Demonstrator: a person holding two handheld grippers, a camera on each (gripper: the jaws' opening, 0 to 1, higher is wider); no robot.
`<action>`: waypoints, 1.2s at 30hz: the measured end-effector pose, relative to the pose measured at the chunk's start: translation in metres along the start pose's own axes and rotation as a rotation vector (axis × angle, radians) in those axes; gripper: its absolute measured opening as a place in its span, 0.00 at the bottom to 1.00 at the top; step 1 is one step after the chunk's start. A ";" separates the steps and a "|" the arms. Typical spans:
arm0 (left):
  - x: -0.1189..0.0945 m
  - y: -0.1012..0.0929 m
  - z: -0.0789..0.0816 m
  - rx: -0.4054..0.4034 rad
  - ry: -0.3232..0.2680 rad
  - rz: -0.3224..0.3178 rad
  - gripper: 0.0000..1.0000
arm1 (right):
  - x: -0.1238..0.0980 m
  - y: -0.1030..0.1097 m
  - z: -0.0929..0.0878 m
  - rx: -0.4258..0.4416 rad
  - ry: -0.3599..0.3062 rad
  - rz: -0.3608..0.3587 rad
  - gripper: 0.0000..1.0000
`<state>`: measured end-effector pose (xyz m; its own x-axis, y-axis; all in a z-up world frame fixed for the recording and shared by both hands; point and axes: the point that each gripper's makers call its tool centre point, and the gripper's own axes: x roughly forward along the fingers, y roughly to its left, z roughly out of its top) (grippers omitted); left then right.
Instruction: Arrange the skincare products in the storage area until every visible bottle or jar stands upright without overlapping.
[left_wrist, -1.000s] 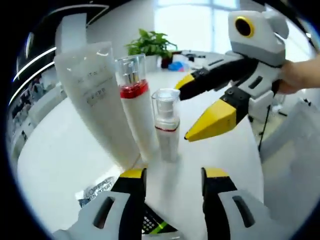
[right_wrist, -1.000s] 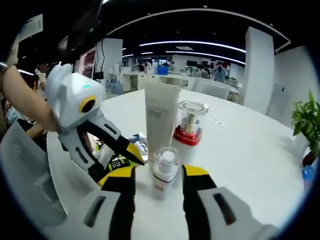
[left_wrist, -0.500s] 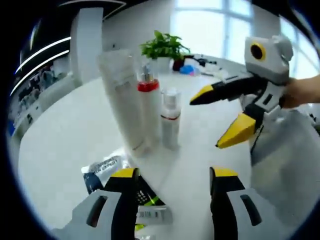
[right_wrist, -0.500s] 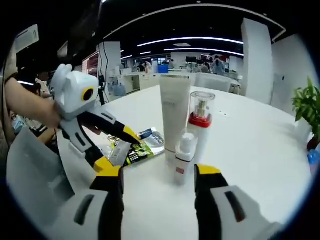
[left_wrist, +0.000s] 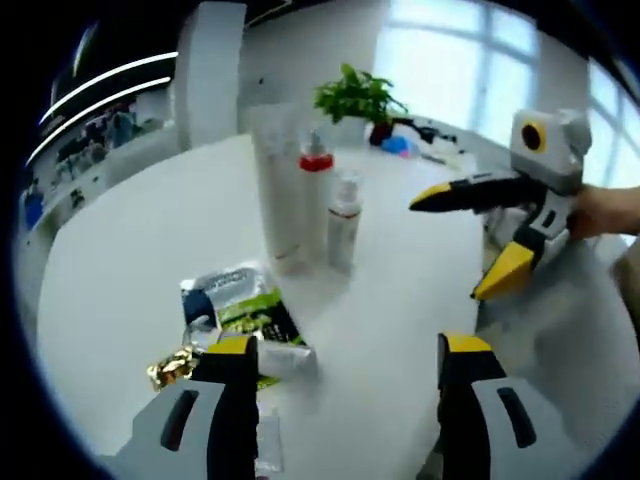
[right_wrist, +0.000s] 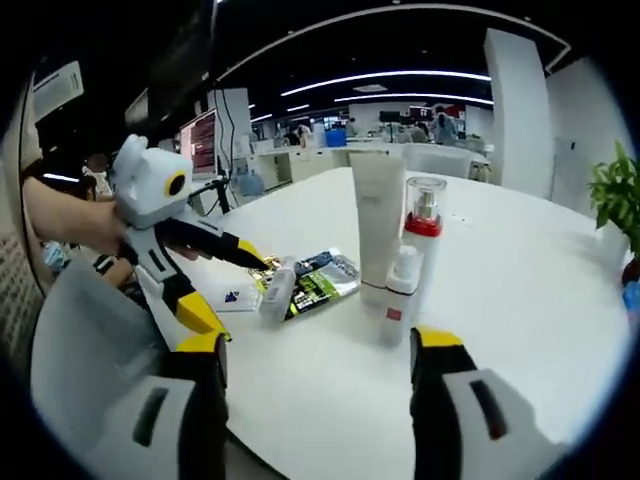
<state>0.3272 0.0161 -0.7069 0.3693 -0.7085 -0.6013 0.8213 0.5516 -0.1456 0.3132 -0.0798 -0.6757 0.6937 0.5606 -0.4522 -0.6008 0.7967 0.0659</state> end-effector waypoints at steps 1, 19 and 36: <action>-0.003 -0.001 -0.001 -0.003 -0.002 0.002 0.69 | -0.001 0.001 0.000 0.003 0.001 0.003 0.76; -0.071 -0.012 -0.036 -0.167 -0.039 0.099 0.90 | -0.025 0.022 0.012 0.040 -0.023 0.012 0.87; -0.109 -0.014 -0.045 -0.222 -0.067 0.184 0.95 | -0.035 0.031 0.008 0.062 -0.026 0.005 0.93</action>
<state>0.2562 0.1055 -0.6745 0.5369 -0.6110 -0.5817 0.6256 0.7509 -0.2114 0.2734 -0.0730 -0.6509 0.7014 0.5695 -0.4286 -0.5791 0.8059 0.1231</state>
